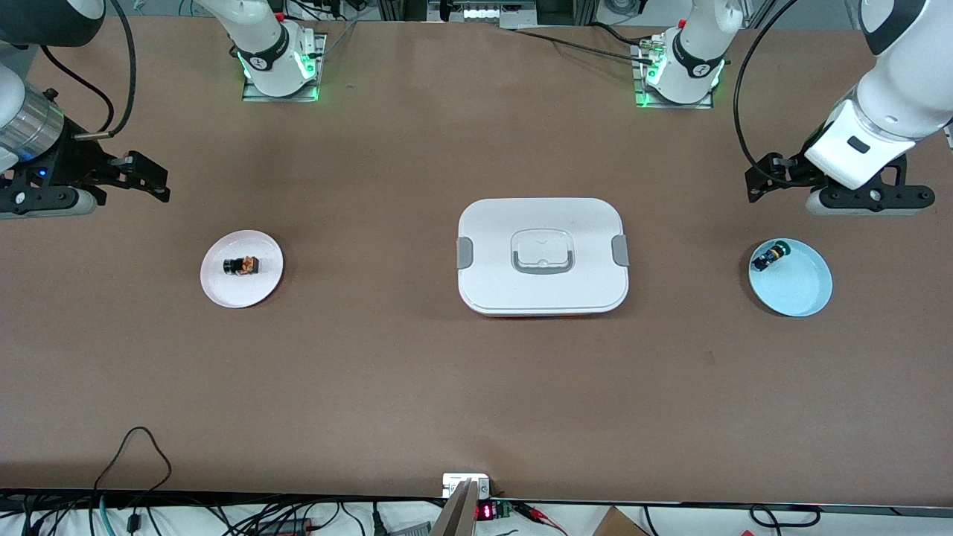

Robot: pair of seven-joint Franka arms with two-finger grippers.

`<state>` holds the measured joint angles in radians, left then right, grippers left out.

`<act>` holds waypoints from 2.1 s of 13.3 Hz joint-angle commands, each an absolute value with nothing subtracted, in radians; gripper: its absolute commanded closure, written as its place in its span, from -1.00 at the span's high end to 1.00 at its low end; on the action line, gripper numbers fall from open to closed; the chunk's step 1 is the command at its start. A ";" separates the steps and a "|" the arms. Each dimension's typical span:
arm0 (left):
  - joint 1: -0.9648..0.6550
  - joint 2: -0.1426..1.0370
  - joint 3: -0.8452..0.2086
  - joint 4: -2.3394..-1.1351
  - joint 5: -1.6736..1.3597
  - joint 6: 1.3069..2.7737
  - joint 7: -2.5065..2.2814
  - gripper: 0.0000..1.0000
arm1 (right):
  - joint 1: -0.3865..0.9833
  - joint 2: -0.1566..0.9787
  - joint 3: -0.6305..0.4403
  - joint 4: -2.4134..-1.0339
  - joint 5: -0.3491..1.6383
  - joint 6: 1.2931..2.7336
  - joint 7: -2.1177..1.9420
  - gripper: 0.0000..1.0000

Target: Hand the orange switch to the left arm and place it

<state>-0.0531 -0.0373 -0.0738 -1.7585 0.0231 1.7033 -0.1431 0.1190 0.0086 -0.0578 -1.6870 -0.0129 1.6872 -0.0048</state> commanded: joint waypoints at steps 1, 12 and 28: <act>-0.057 -0.044 -0.072 -1.750 0.025 1.686 -0.126 1.00 | 0.112 0.014 -0.052 -1.663 -0.011 1.664 -0.001 1.00; -0.057 -0.044 -0.072 -1.750 0.025 1.686 -0.126 1.00 | 0.117 0.054 -0.052 -1.655 -0.005 1.664 -0.006 1.00; -0.057 -0.044 -0.072 -1.752 0.025 1.686 -0.126 1.00 | 0.118 0.308 -0.054 -1.733 -0.092 1.838 0.023 1.00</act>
